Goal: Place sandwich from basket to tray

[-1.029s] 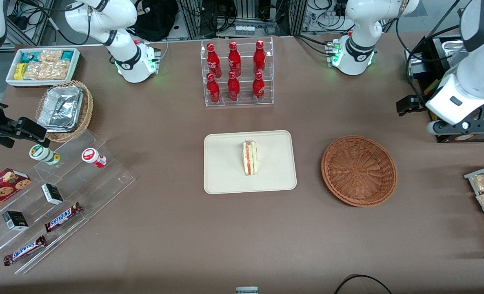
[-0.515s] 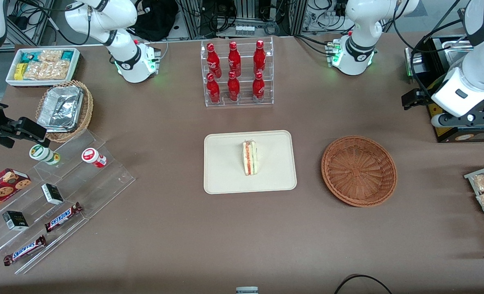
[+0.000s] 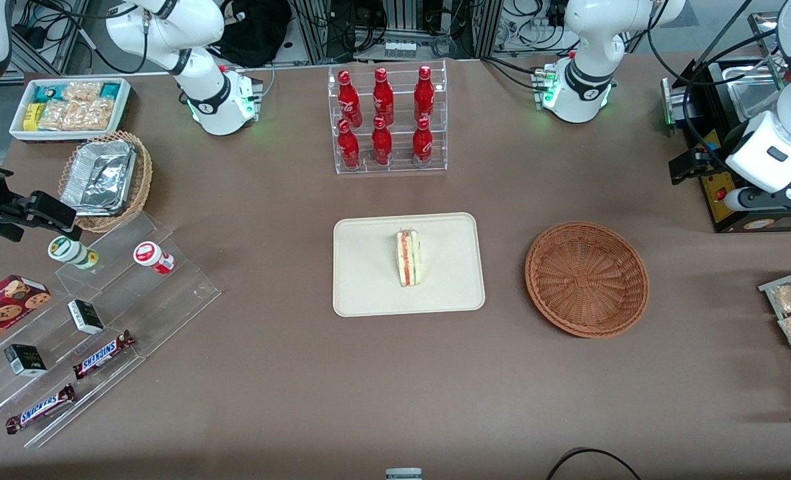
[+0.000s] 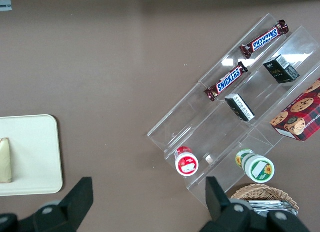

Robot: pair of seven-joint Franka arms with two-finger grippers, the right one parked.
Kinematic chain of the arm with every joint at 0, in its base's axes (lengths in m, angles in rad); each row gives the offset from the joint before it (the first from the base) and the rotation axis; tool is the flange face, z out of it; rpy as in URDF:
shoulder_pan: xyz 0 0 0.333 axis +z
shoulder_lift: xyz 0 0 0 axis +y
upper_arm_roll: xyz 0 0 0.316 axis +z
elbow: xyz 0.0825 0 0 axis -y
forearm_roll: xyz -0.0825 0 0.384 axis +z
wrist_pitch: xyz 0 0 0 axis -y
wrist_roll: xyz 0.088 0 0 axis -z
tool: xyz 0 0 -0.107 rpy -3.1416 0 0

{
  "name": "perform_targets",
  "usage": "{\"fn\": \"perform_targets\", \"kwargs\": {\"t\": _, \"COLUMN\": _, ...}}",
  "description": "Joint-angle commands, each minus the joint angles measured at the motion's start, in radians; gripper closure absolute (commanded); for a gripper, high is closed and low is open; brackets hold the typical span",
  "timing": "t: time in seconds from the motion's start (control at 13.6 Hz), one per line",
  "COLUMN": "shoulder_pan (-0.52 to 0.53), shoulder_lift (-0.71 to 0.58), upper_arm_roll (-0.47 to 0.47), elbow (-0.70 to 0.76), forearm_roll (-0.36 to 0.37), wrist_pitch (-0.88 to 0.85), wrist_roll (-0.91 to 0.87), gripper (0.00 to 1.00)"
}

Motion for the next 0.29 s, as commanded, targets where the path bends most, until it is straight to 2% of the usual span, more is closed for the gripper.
{"fn": "perform_targets", "kwargs": {"t": 0.0, "shoulder_pan": -0.007, "shoulder_lift": 0.0, "upper_arm_roll": 0.008, "elbow": 0.026, "forearm_roll": -0.012, "wrist_pitch": 0.004, "wrist_roll": 0.031, "gripper": 0.0}}
{"fn": "perform_targets", "kwargs": {"t": 0.22, "shoulder_pan": -0.008, "shoulder_lift": -0.003, "upper_arm_roll": 0.008, "elbow": 0.046, "forearm_roll": -0.008, "wrist_pitch": -0.004, "wrist_roll": 0.033, "gripper": 0.0}}
